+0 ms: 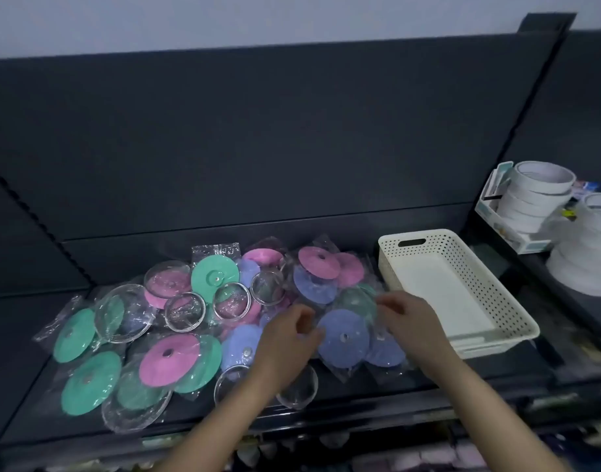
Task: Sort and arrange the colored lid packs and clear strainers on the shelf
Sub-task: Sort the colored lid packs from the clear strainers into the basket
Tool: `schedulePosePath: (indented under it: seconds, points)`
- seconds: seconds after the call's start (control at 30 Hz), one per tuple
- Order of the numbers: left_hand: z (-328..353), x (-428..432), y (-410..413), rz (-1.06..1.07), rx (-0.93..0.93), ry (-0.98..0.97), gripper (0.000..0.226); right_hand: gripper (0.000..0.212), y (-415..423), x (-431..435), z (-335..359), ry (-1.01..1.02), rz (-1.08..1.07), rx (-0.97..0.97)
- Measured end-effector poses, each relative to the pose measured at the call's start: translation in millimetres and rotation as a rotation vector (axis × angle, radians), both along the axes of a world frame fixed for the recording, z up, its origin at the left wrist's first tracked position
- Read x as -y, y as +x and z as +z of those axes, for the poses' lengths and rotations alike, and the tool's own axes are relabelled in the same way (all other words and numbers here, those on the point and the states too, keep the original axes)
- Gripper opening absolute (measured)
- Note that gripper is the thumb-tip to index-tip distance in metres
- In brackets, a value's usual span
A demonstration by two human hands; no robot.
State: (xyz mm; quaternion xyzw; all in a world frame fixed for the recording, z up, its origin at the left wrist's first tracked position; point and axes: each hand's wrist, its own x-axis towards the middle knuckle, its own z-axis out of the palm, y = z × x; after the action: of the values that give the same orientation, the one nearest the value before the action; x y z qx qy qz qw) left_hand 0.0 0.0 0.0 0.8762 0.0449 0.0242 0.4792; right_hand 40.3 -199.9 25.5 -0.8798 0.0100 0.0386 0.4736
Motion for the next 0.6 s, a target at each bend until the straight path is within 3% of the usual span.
schedulePosePath:
  seconds: [0.13, 0.23, 0.4, 0.5, 0.6]
  points:
    - [-15.1, 17.0, 18.1, -0.102, 0.016, 0.264, 0.044, 0.04, 8.6, 3.6, -7.0, -0.209, 0.105, -0.021]
    - [-26.5, 29.8, 25.5, -0.156, 0.025, 0.434, 0.067, 0.042, 12.9, 8.0, -14.1, -0.233, 0.129, -0.035]
    - [-31.5, 47.9, 35.7, -0.173, 0.026, 0.815, 0.085, 0.038, 16.6, 17.1, -17.5, -0.243, 0.16, -0.023]
    - [-32.9, 50.5, 37.3, -0.132, -0.017, 0.754, 0.084, 0.031, 16.8, 21.0, -21.9, -0.279, 0.195, -0.014]
    - [-30.0, 47.7, 35.7, -0.066, -0.012, 0.49, 0.061, 0.028, 13.7, 26.0, -32.9, -0.301, 0.256, 0.022]
